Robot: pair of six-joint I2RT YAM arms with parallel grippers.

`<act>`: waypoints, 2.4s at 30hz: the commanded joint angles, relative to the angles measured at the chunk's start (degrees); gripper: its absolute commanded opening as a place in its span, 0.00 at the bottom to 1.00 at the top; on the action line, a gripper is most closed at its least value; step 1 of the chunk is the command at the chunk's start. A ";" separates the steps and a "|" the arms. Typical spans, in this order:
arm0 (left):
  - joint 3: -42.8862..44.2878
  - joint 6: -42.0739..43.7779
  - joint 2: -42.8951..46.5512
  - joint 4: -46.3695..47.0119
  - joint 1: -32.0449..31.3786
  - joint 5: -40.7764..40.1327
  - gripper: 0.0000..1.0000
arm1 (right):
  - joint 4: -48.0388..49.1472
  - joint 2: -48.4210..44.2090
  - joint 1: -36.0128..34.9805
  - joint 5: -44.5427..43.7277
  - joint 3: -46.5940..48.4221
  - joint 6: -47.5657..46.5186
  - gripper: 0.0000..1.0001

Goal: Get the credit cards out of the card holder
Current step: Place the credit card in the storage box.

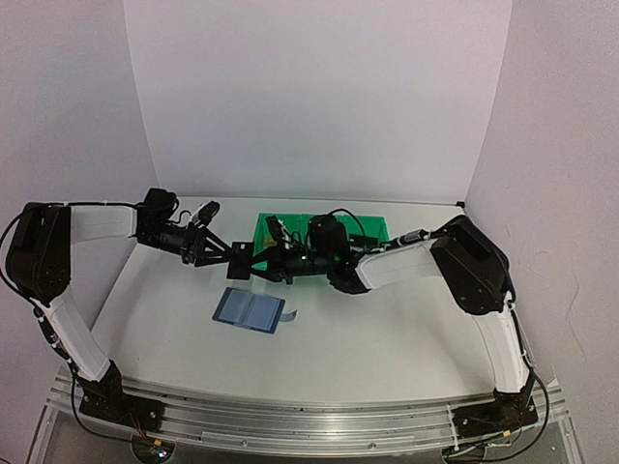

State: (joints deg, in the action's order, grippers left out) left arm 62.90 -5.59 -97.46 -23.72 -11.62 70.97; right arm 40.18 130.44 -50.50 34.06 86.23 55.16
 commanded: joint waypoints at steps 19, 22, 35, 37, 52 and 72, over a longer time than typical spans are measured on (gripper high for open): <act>16.50 61.31 -0.14 -38.77 -9.38 -0.21 0.70 | -64.79 -12.85 -2.86 0.14 15.79 -63.43 0.00; 17.04 61.52 -0.59 -40.49 -9.75 0.03 0.50 | -64.63 -13.05 -2.86 -0.18 16.05 -63.27 0.00; 15.55 60.03 -0.36 -38.44 -10.62 -1.05 0.26 | -64.53 -13.46 -3.02 0.58 18.20 -63.41 0.00; 15.88 59.46 -0.46 -38.10 -10.65 -1.16 0.09 | -64.53 -13.62 -3.01 0.54 18.22 -63.42 0.00; 8.49 -11.00 2.44 -1.98 -6.47 -11.74 0.00 | -59.53 -20.81 -3.86 -40.44 16.61 -59.18 0.51; 11.62 -45.57 0.09 0.26 -6.84 -16.39 0.00 | -43.53 -16.41 -14.75 -58.46 13.22 -80.37 0.54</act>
State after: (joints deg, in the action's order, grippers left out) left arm 72.22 -47.30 -98.52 -25.42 -18.07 54.92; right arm -5.10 110.71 -64.87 -19.02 95.09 -22.99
